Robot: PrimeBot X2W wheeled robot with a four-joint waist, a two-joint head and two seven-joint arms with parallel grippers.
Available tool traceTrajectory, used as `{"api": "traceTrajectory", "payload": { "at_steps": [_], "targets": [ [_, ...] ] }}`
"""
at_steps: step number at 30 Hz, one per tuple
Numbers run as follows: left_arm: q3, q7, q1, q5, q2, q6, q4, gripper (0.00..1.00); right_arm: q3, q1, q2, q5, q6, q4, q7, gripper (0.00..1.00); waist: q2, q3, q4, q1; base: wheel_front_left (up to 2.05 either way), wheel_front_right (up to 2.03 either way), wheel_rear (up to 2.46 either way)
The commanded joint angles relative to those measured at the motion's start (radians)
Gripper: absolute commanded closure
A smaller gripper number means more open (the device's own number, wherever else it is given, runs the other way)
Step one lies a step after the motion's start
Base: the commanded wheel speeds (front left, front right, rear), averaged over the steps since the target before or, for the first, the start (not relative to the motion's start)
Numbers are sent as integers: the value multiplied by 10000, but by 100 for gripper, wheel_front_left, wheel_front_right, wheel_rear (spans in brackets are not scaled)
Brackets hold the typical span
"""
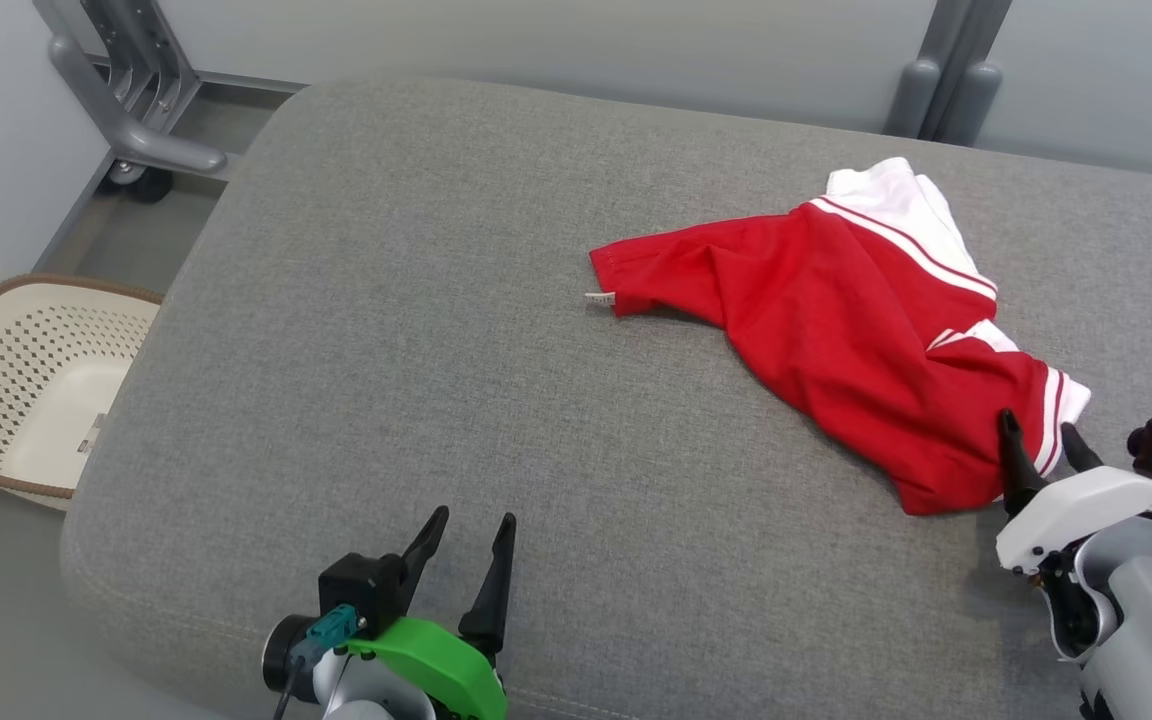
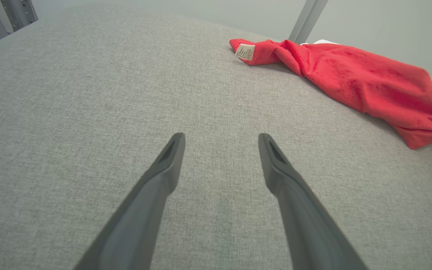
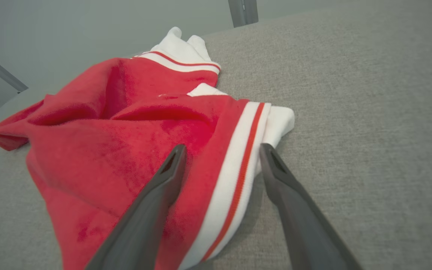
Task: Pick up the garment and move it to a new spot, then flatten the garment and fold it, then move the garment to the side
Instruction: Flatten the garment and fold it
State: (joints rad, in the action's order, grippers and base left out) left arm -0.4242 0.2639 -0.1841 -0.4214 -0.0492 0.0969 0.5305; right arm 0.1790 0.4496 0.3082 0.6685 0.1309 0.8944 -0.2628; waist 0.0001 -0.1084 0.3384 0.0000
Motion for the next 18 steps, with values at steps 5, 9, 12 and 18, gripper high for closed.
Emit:
{"api": "traceTrajectory", "payload": {
  "at_steps": [5, 9, 12, 18],
  "targets": [
    [-62, 3, -58, 94, -29, 69, 75, 0, -453, 193, -420, 48, -3, 705, -23, 0, -1, -129, 219, 0, 0, 0, 0],
    [-22, 3, -58, 99, -29, 74, 71, 0, -491, 283, -519, 134, -3, 1001, -22, 52, -1, -130, 328, 0, 0, 0, 0],
    [47, 3, -34, 123, -29, 78, -23, 0, -535, 388, -389, 32, -3, 744, -22, 100, -1, -125, 374, 0, 0, 0, 0],
    [126, 2, 101, 90, -29, 100, -23, 0, -520, 455, -174, -378, -3, -40, -24, 100, -1, 1, 247, 0, 0, 0, 0]
  ]
}}
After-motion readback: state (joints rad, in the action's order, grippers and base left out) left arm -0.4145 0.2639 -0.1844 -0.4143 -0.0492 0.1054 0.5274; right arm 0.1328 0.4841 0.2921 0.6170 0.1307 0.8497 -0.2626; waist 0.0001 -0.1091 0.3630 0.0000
